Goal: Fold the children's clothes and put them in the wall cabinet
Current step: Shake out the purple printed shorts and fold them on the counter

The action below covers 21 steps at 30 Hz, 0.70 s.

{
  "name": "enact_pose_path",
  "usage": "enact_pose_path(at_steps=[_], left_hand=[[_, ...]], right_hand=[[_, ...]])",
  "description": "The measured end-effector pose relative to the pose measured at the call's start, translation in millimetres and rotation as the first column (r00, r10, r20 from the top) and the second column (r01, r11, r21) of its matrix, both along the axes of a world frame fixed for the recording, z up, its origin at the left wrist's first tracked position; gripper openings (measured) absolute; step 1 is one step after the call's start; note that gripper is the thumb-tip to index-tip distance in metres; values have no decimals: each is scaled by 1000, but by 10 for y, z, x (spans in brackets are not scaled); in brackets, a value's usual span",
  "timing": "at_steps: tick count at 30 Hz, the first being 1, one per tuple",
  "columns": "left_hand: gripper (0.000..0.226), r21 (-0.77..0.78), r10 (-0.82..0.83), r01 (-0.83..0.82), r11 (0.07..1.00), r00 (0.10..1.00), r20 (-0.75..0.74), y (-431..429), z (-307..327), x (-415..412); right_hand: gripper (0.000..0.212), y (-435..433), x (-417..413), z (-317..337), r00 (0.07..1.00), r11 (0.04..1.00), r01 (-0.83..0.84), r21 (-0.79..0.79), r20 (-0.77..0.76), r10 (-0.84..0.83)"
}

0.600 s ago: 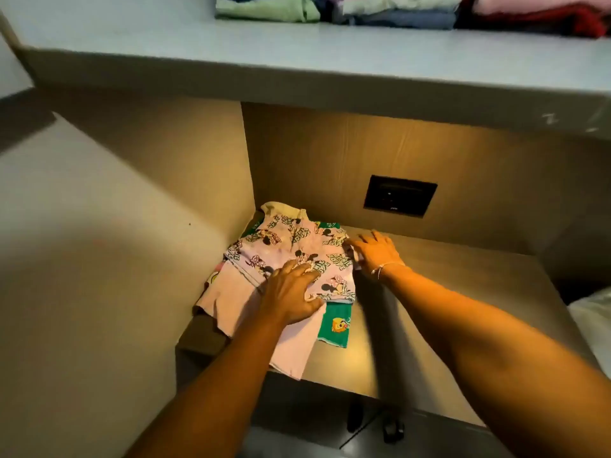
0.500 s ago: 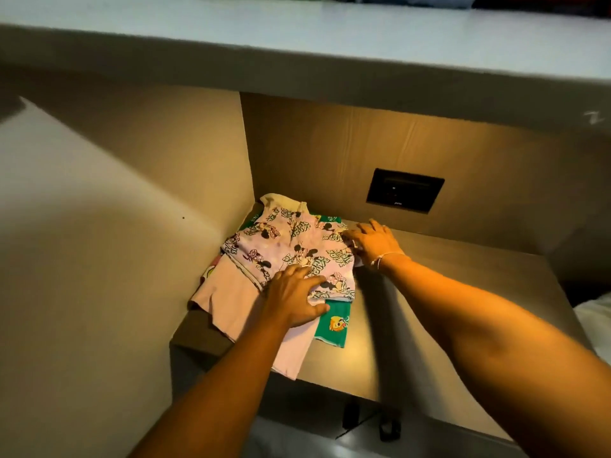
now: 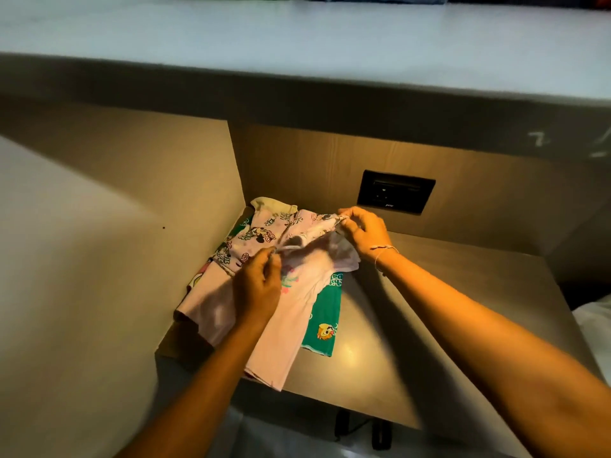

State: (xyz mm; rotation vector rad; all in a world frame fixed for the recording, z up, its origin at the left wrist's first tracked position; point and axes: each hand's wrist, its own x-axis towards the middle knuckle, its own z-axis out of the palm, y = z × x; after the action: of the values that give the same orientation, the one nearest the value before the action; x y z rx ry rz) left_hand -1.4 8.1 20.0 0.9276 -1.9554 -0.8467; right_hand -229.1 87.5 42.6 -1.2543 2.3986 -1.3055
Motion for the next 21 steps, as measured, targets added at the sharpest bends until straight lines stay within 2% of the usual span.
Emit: enact_pose_path(at_steps=[3,5,11,14,18,21], left_hand=[[22,55,-47,56,997,985,-163,31,339,18],[26,46,-130,143,989,969,-209,54,513,-38],[19,116,-412,436,893,893,-181,335,894,-1043],[22,13,-568,578,816,806,-166,591,1162,-1528],[21,-98,-744,740,665,646,-174,855,1222,-1697],[31,-140,-783,771,621,608,-130,981,815,-1541]], right_hand=[[13,352,91,438,992,989,-28,-148,-127,9],[11,627,70,646,984,971,-14,-239,-174,-29],[9,1487,-419,925,965,938,239,-251,-47,-258],[13,1935,-651,1146,934,889,323,-323,-39,-354],[25,2662,-582,1341,825,843,403,-356,-258,-503],[22,3161,-162,992,781,871,428,-241,-386,-490]])
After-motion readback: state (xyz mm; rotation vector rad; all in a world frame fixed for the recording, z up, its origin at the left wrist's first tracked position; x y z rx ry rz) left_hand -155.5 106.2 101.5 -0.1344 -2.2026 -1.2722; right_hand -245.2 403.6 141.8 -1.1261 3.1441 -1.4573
